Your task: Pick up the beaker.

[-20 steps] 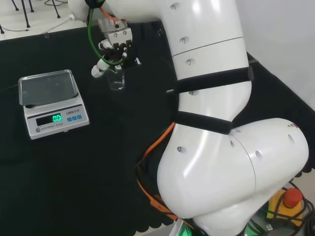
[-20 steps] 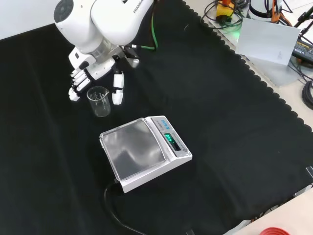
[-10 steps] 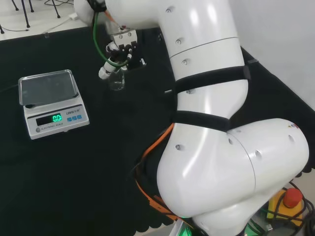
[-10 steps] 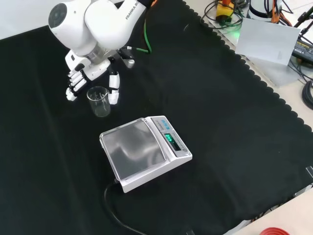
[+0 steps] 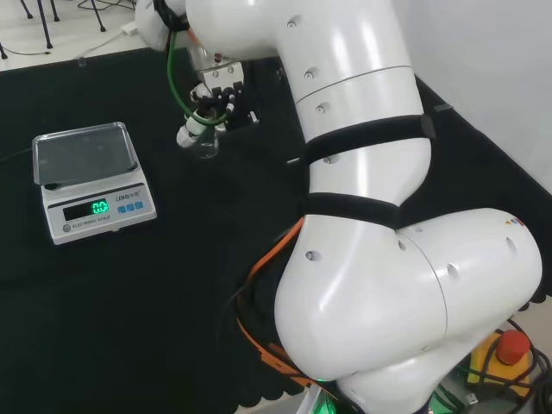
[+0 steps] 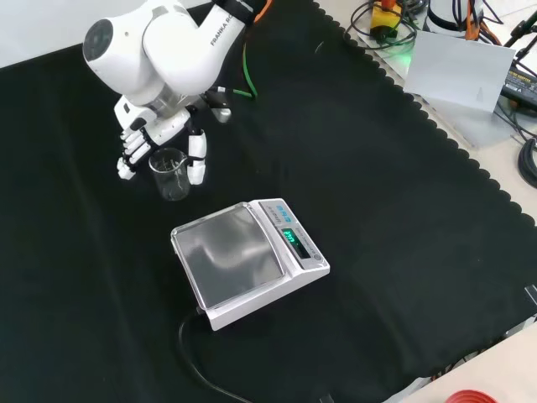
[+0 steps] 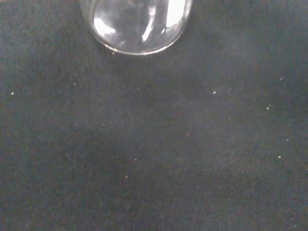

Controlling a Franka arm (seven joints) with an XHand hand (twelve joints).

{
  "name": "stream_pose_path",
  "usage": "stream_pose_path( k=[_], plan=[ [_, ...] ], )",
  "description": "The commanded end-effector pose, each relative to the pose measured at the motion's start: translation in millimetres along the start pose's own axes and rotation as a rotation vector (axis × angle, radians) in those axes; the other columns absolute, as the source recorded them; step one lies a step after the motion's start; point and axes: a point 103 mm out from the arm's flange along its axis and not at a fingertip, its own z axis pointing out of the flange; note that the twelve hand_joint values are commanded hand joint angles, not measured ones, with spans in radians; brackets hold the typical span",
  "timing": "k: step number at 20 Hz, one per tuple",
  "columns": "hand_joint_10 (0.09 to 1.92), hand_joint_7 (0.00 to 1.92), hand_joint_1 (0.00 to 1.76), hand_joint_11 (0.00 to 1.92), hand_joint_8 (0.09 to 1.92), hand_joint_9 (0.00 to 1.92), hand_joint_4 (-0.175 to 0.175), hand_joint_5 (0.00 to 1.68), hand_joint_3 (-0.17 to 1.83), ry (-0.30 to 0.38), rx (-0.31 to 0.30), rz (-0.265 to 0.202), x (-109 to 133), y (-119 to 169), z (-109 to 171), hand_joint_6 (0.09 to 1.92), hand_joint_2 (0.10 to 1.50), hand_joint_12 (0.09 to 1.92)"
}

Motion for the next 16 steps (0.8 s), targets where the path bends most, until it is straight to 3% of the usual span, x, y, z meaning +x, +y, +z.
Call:
stream_pose_path(
  k=[1, 5, 10, 12, 16],
  plan=[
    [0.9, 0.01, 0.62, 0.0, 0.52, 0.13, 0.074, 0.03, 0.03, 0.027, -0.065, 0.037, 2.9, 1.0, 1.6, 0.09, 0.75, 1.5],
    [0.86, 0.1, 0.74, 0.09, 0.62, 0.3, 0.08, 0.17, 0.05, 0.067, -0.159, 0.084, 4.6, 0.1, 0.1, 0.09, 0.77, 1.55],
    [0.75, 0.44, 0.84, 0.49, 0.7, 0.64, 0.081, 0.45, 0.07, 0.124, -0.299, 0.149, 8.6, 0.4, -3.3, 0.11, 0.78, 1.39],
    [0.67, 0.55, 0.88, 0.6, 0.69, 0.76, 0.092, 0.57, 0.09, 0.142, -0.332, 0.166, 10.2, 2.7, -3.7, 0.25, 0.78, 1.34],
    [0.57, 0.69, 0.97, 0.75, 0.67, 0.91, 0.127, 0.65, 0.17, 0.149, -0.383, 0.182, 13.2, 11.2, -5.0, 0.69, 0.75, 1.26]
  ],
)
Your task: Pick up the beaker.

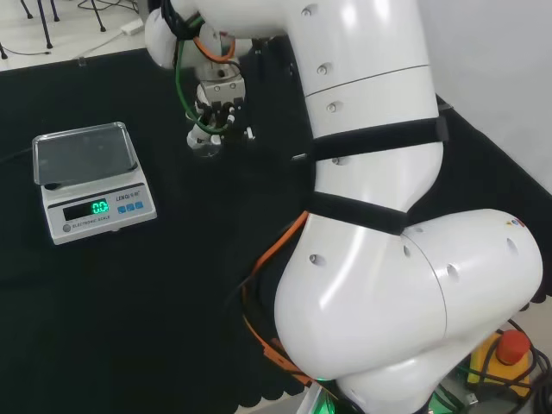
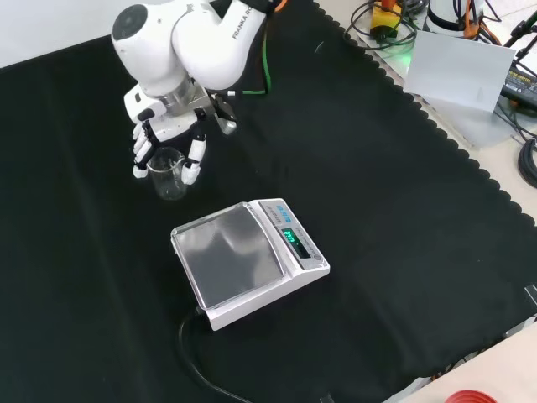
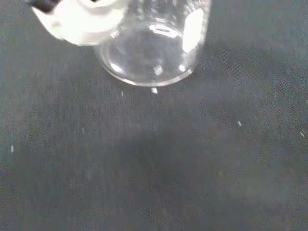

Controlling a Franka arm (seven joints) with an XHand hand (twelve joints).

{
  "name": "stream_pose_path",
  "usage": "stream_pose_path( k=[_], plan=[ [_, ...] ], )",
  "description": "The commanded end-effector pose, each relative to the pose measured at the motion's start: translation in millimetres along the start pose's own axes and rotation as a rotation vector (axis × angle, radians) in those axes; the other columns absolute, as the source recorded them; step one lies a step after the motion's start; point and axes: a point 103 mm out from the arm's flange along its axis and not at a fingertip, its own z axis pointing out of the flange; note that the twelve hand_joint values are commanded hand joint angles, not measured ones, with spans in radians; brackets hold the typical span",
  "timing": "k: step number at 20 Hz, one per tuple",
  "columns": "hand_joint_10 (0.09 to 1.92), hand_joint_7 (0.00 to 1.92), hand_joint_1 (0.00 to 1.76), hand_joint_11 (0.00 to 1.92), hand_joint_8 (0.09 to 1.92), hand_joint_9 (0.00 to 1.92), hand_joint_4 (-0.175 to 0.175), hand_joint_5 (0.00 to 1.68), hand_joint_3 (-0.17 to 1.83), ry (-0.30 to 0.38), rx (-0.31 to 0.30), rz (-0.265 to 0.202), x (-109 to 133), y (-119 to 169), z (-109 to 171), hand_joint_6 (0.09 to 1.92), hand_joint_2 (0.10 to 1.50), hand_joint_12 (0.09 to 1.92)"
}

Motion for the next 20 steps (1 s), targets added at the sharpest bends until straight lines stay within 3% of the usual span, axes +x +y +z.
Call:
stream_pose_path(
  k=[1, 7, 15, 20],
  plan=[
    [0.56, 0.71, 0.98, 0.77, 0.67, 0.94, 0.133, 0.66, 0.18, 0.064, -0.16, 0.089, 7.4, 11.0, -11.7, 0.74, 0.74, 1.25],
    [0.48, 0.84, 1.05, 0.87, 0.65, 1.06, 0.174, 0.82, 0.42, 0.057, -0.163, 0.085, 11.1, 15.8, -7.0, 0.8, 0.64, 1.19],
    [0.45, 0.9, 1.09, 0.92, 0.65, 1.11, 0.175, 0.87, 0.51, 0.059, -0.15, 0.075, 10.0, 15.4, -7.5, 0.8, 0.6, 1.17],
    [0.45, 0.91, 1.09, 0.93, 0.65, 1.12, 0.175, 0.87, 0.52, 0.044, -0.163, 0.06, 10.2, 5.8, -33.2, 0.81, 0.6, 1.17]
  ],
)
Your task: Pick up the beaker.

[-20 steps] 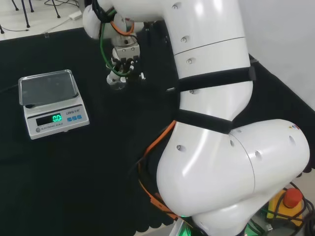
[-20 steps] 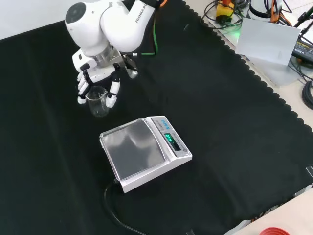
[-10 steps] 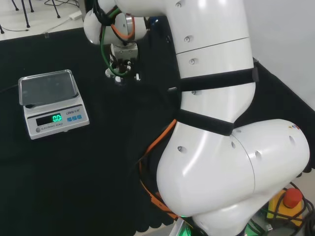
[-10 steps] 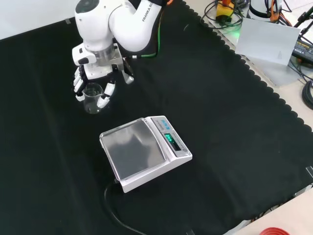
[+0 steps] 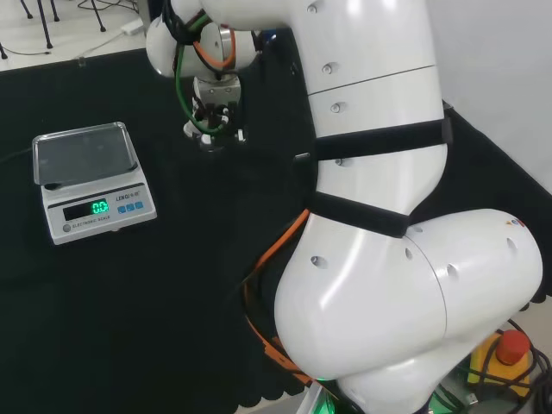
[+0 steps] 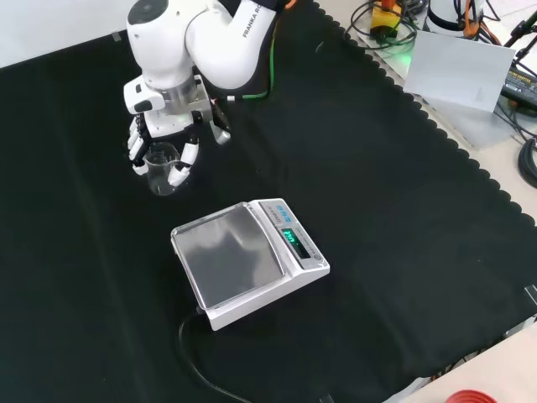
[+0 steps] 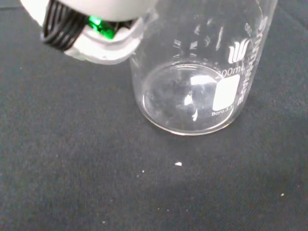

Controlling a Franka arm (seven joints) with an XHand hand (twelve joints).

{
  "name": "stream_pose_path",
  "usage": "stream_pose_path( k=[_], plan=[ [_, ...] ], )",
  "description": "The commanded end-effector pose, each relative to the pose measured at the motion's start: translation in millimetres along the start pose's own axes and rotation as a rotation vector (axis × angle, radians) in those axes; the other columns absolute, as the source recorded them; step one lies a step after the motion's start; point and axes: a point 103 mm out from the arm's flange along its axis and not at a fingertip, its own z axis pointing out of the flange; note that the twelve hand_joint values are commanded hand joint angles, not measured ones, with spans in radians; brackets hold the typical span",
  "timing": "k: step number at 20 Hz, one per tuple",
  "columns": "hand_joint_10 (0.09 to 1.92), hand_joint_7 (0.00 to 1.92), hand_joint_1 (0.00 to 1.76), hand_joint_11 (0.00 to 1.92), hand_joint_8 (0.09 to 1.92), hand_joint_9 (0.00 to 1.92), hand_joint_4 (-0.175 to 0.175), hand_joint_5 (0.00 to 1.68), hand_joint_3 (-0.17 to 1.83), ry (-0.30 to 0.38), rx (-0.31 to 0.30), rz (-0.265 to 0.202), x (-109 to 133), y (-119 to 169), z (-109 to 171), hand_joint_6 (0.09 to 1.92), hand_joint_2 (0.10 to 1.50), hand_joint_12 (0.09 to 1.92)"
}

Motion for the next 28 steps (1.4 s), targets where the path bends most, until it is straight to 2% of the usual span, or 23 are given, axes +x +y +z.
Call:
stream_pose_path(
  k=[1, 5, 9, 17, 23, 28],
  plan=[
    [0.45, 0.91, 1.09, 0.93, 0.65, 1.12, 0.175, 0.87, 0.52, -0.008, -0.016, -0.016, 1.2, -5.9, -31.8, 0.81, 0.6, 1.17],
    [0.45, 0.91, 1.09, 0.93, 0.65, 1.12, 0.175, 0.87, 0.52, -0.005, -0.044, -0.027, 3.1, -9.4, -62.2, 0.81, 0.6, 1.16],
    [0.45, 0.91, 1.1, 0.95, 0.65, 1.13, 0.175, 0.86, 0.53, -0.028, -0.07, -0.057, 11.4, -16.4, -93.1, 0.82, 0.59, 1.16],
    [0.43, 0.92, 1.1, 0.97, 0.65, 1.15, 0.175, 0.83, 0.56, -0.038, -0.108, -0.107, 35.0, -30.4, -136.4, 0.83, 0.58, 1.14],
    [0.42, 0.92, 1.1, 0.97, 0.65, 1.16, 0.175, 0.81, 0.57, -0.044, -0.12, -0.16, 70.2, -39.2, -151.9, 0.86, 0.58, 1.14],
    [0.42, 0.92, 1.1, 0.97, 0.65, 1.16, 0.172, 0.8, 0.57, -0.051, -0.128, -0.216, 108.9, -46.0, -158.2, 0.86, 0.58, 1.14]
  ],
)
